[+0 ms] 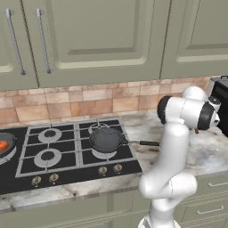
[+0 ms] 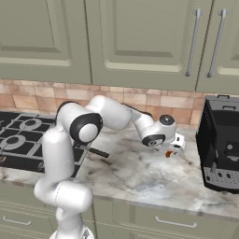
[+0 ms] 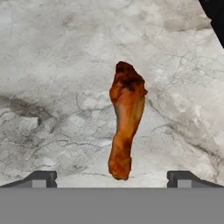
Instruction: Place both pans onto different burners. Then place the squash and the chicken drumstick on different pans.
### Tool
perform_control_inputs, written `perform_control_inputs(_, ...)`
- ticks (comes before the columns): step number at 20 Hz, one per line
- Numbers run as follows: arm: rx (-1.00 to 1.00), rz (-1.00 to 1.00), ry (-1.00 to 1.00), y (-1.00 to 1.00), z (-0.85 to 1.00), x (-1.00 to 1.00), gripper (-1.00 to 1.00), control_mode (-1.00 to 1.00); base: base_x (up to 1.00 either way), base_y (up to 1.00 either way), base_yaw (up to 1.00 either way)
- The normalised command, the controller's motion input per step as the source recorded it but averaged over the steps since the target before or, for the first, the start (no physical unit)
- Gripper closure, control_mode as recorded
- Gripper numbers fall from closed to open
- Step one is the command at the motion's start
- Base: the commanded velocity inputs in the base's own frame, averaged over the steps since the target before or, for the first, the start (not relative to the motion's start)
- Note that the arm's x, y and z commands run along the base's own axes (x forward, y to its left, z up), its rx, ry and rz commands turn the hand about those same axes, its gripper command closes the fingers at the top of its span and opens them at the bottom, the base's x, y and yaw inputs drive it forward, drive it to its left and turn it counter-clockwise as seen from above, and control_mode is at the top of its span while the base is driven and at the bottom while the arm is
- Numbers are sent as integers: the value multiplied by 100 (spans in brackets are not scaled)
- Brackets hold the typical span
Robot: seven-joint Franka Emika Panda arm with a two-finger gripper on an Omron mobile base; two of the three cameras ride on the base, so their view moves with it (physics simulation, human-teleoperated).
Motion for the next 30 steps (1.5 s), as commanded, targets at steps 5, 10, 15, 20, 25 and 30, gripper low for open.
perform_control_inputs(5,0,0,0,0,-1,27,-100,-100,0,0,0)
perform_control_inputs(10,0,0,0,-2,0,21,-100,-100,0,0,0)
perform_control_inputs(15,0,0,0,-9,-3,8,-100,-100,0,0,0)
perform_control_inputs(20,0,0,0,0,-9,13,-100,-100,0,0,0)
perform_control_inputs(25,0,0,0,0,-13,18,-100,-100,0,0,0)
perform_control_inputs(30,0,0,0,-7,-20,18,-100,-100,0,0,0)
